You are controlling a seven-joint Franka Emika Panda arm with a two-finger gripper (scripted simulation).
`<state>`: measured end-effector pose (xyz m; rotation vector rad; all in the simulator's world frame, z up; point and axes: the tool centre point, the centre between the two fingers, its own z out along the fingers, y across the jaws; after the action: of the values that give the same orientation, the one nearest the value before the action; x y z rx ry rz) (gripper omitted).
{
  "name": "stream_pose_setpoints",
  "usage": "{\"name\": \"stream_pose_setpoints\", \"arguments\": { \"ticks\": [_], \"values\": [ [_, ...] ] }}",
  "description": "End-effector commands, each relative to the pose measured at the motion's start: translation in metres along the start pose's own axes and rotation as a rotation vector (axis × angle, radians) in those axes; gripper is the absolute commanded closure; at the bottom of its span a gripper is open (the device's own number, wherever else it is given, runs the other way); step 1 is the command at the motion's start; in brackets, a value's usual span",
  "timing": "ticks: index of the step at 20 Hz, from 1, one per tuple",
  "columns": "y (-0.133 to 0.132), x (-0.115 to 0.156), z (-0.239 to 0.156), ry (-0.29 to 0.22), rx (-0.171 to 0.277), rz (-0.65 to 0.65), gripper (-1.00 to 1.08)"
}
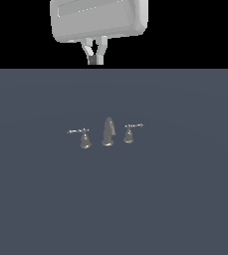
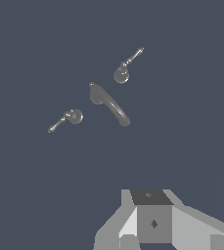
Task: Turn on the faucet by rotating a designated handle.
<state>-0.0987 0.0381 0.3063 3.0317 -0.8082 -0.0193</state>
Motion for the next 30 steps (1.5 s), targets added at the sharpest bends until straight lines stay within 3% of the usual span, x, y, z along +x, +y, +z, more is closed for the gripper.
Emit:
{"name": "stream_pose_setpoints", "arguments": {
  "ticks": [1, 16, 30],
  "values": [
    [-0.006, 0.014, 0.015, 0.001, 0.002, 0.054, 1.08],
    [-0.023, 0.108, 0.106, 0.004, 0.005, 0.377, 1.08],
    [-0.009, 0.201, 0.191, 0.009, 0.007, 0.692, 1.08]
  ]
}}
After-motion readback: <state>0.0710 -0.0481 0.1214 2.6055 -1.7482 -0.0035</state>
